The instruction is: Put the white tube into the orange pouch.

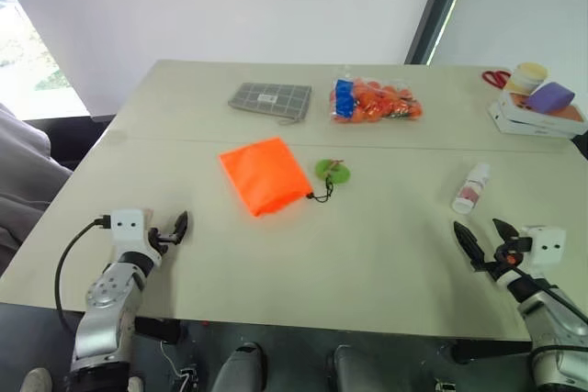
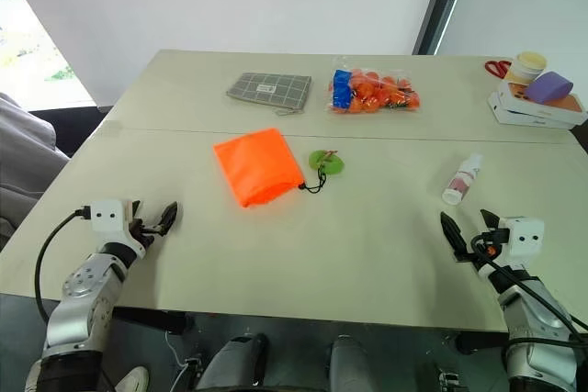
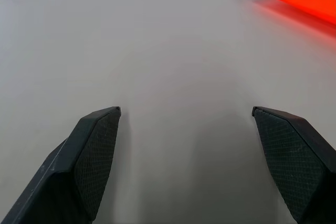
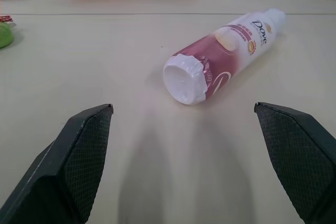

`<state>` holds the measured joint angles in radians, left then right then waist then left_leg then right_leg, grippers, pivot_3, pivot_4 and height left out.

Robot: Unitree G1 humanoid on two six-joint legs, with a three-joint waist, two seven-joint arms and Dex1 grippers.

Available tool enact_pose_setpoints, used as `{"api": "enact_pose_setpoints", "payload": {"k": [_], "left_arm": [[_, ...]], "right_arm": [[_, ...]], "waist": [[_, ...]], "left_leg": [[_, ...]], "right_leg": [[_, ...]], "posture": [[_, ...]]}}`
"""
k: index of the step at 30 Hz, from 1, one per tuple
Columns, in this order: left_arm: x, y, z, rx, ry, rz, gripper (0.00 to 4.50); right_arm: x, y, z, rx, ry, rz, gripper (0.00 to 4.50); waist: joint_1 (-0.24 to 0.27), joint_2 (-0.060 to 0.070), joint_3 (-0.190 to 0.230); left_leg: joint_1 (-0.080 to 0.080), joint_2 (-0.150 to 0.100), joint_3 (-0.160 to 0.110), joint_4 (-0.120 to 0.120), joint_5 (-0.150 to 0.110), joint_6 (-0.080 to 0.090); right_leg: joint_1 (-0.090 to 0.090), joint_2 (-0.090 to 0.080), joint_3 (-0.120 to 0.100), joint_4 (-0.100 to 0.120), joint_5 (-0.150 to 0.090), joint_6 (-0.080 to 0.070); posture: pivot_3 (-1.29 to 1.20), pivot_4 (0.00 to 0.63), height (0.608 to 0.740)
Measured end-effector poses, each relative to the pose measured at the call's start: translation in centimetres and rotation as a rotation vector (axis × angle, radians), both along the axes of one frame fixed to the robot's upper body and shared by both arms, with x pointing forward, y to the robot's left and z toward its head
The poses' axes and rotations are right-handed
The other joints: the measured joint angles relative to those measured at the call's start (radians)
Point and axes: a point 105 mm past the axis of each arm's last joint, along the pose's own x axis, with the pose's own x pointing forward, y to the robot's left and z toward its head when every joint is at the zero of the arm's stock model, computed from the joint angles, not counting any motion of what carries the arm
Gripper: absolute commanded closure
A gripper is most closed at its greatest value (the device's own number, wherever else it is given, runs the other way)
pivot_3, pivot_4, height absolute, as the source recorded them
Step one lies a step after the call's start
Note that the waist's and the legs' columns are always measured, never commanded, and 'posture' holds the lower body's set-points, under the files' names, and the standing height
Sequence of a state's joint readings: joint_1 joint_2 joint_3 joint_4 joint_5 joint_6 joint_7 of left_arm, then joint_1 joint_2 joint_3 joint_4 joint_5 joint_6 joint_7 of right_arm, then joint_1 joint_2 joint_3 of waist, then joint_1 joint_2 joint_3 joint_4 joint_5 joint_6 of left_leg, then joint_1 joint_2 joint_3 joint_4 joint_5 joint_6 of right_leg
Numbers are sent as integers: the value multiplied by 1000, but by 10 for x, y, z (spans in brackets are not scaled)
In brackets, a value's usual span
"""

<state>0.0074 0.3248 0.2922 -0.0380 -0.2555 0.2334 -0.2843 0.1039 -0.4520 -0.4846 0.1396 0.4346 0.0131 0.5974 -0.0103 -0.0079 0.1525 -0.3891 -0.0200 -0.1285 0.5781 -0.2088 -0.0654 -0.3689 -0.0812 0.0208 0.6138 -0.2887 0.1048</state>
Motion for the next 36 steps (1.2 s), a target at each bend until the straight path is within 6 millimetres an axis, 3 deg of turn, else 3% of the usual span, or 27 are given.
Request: {"api": "enact_pose_setpoints", "payload": {"k": [17, 27, 32, 36], "left_arm": [[8, -4, 8, -35, -12, -23, 206], [15, -27, 25, -57, -83, -73, 206], [16, -46, 36, 12, -113, -147, 206], [14, -73, 54, 85, -185, -261, 206]], "right_arm": [[5, 5, 3, 5, -37, -13, 14], [24, 26, 28, -8, -126, 63, 14], [35, 47, 43, -10, -166, 140, 14], [42, 80, 52, -17, -164, 296, 14]], "waist": [[-1, 0, 0], [-1, 0, 0], [0, 0, 0], [0, 0, 0]], "left_leg": [[0, 0, 0, 0, 0, 0], [0, 0, 0, 0, 0, 0], [0, 0, 0, 0, 0, 0], [0, 0, 0, 0, 0, 0]], "right_leg": [[0, 0, 0, 0, 0, 0], [0, 0, 0, 0, 0, 0], [0, 1, 0, 0, 0, 0], [0, 1, 0, 0, 0, 0]], "posture": [[0, 150, 724], [0, 150, 724], [0, 150, 724], [0, 150, 724]]}}
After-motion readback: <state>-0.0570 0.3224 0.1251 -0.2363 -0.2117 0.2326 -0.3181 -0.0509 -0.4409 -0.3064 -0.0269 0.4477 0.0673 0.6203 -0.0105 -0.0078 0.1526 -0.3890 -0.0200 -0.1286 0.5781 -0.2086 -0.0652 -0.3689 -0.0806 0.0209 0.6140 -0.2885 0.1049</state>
